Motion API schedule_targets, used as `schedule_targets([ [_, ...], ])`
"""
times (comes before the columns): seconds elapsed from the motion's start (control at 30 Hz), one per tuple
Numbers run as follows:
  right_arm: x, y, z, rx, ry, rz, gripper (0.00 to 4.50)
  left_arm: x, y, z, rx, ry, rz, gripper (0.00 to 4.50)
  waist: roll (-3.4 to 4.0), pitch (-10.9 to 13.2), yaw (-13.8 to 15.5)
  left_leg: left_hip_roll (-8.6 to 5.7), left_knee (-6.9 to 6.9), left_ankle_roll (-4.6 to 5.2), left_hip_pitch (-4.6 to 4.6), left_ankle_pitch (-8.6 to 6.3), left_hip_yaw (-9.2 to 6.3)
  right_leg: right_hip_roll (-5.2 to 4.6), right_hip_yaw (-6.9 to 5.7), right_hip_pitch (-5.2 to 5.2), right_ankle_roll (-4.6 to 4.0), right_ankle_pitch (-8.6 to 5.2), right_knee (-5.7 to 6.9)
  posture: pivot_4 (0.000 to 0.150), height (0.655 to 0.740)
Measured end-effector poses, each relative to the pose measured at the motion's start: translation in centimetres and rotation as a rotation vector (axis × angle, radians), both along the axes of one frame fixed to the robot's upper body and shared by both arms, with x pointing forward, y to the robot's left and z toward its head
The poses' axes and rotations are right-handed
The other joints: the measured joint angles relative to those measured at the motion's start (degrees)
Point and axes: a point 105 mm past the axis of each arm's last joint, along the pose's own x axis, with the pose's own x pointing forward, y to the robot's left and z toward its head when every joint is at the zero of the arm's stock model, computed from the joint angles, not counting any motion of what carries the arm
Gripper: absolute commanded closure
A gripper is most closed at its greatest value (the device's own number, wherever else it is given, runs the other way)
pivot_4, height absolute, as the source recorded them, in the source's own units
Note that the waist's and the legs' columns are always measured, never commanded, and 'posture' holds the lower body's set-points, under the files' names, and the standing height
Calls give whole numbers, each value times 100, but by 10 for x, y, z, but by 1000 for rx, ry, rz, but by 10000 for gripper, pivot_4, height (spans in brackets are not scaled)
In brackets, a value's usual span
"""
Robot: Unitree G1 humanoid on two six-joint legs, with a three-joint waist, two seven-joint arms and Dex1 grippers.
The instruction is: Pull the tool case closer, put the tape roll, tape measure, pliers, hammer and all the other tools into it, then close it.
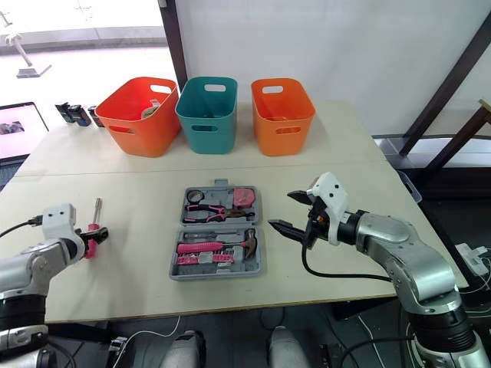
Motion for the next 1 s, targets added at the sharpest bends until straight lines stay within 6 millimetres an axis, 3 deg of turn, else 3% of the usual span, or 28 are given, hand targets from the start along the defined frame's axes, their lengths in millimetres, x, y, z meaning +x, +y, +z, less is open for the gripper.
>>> schedule_targets([
  [0.53, 3, -1, 0, 6, -7, -35, 362, 14, -3, -3, -29, 38, 35, 0, 6, -3, -4, -2, 7, 0, 55, 1, -3, -1, 0, 54, -1, 1, 6, 1500, 7400],
  [0.63, 4, -1, 0, 6, -9, -41, 0, 18, -7, -3, -44, 23, 22, 12816, 8, -4, -2, -3, 7, 0, 55, 1, -3, -2, -1, 56, 0, 1, 6, 1500, 7400],
  [0.8, 5, -1, 1, 6, -14, -46, 0, 20, -7, -5, -36, 16, 23, 38690, 9, -4, -22, -3, 6, 0, 55, 1, -4, -1, -1, 55, 1, 1, 6, 1500, 7400],
  [1.0, 5, -2, 1, 6, -14, -51, 0, 19, -6, -5, -32, 14, 25, 39238, 9, -4, -24, -3, 5, 0, 55, 1, -4, -1, 0, 54, 1, 1, 5, 1500, 7400],
])
